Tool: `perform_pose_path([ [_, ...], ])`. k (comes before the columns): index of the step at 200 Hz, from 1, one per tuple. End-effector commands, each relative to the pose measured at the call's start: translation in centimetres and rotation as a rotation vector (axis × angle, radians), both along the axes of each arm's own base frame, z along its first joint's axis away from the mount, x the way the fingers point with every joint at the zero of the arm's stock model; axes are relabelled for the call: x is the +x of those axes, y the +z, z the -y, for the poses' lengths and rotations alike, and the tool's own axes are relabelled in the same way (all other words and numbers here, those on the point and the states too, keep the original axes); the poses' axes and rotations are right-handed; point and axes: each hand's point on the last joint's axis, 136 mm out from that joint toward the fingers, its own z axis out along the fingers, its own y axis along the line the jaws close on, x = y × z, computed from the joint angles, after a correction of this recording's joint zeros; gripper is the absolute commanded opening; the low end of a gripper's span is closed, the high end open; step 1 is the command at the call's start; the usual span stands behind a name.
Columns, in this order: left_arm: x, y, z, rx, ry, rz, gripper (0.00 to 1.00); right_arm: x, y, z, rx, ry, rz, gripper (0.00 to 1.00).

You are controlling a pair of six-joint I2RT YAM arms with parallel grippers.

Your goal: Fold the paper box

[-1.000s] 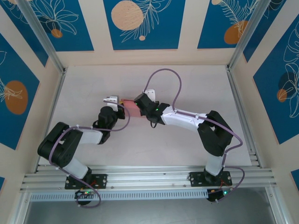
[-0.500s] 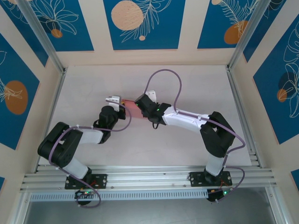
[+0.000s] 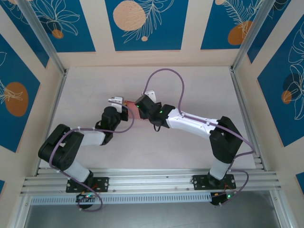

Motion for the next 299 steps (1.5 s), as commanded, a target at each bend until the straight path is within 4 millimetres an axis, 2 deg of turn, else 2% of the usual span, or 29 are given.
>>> perform_pose_path([
  [1,-1.1,-2.9,0.3,0.068,-0.024,-0.095,0.0,0.3,4.9,-0.4,0.111,0.028,0.017,0.69],
  [33,-1.2,-3.0,0.2,0.075,-0.021,-0.098,0.0,1.6,5.4,0.1,0.135,-0.003,-0.061,0.72],
  [76,-1.1,-2.9,0.3,0.073,-0.024,-0.098,0.0,3.4,2.4,1.0,0.16,-0.078,-0.183,0.73],
  [116,-1.1,-2.9,0.3,0.077,-0.024,-0.101,0.0,4.2,0.0,1.1,0.18,-0.103,-0.243,0.73],
  [161,-1.2,-3.2,0.2,0.081,-0.02,-0.107,0.0,3.8,-2.8,1.8,0.149,-0.135,-0.286,0.73],
  [223,-1.2,-3.2,0.3,0.077,-0.023,-0.109,0.0,3.1,-4.7,2.6,0.133,-0.164,-0.314,0.72],
  [244,-1.5,-3.3,0.3,0.076,-0.028,-0.12,0.23,3.0,-5.2,2.8,0.133,-0.175,-0.315,0.71],
  [256,-1.7,-3.4,0.2,0.077,-0.029,-0.13,0.32,2.9,-5.5,3.0,0.132,-0.182,-0.312,0.71],
  [299,-2.8,-3.1,-0.2,0.047,-0.025,-0.173,0.35,2.8,-6.1,3.3,0.141,-0.198,-0.314,0.63],
])
